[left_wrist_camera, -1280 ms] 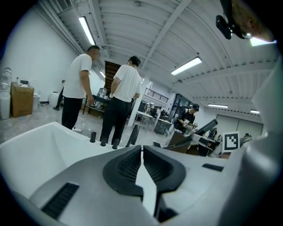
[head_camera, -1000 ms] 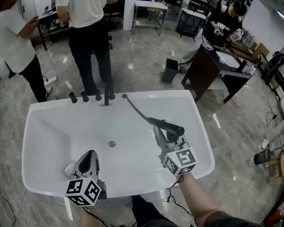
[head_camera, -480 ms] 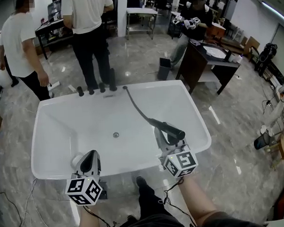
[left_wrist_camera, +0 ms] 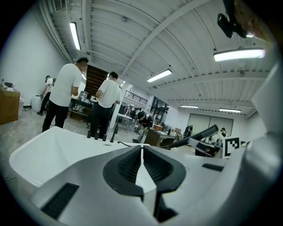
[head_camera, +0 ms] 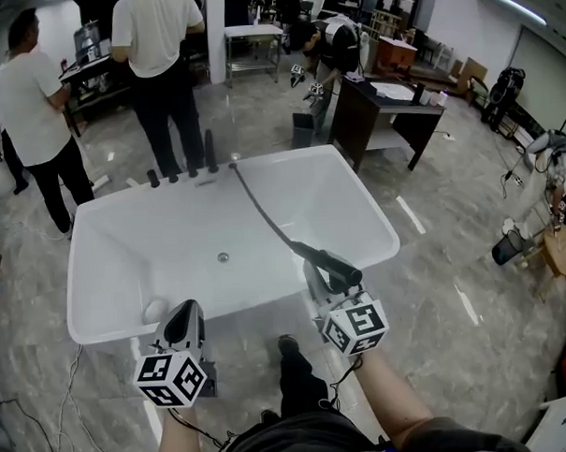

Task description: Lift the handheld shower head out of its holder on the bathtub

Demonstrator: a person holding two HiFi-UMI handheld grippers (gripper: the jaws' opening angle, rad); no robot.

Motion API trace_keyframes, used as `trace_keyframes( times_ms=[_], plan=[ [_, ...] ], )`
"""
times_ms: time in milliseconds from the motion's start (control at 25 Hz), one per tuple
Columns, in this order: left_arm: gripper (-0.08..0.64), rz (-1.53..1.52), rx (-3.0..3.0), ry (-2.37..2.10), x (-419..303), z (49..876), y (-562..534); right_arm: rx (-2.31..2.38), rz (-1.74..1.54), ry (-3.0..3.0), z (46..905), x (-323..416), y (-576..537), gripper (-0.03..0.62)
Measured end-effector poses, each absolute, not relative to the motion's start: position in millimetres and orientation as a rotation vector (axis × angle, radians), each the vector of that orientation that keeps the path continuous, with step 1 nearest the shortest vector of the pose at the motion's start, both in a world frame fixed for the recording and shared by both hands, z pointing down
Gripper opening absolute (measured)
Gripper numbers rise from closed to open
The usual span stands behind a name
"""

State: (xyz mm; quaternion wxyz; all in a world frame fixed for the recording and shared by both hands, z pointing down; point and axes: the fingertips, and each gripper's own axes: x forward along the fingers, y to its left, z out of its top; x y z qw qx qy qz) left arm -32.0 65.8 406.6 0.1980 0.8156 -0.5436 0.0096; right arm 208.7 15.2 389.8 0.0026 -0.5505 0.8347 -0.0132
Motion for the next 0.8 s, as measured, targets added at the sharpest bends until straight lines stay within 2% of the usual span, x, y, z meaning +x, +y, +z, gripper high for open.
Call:
trace_keyframes(
  times_ms=[280, 800],
  plan=[
    [0.026, 0.022, 2.306, -1.471, -26, 401, 109, -1.762, -0.076, 2.651, 401, 205, 68, 0.137],
    [0.026, 0.006, 2.315, -1.467, -24, 399, 122, -1.833, -0.158, 2.604, 415, 205, 72, 0.137]
  ],
)
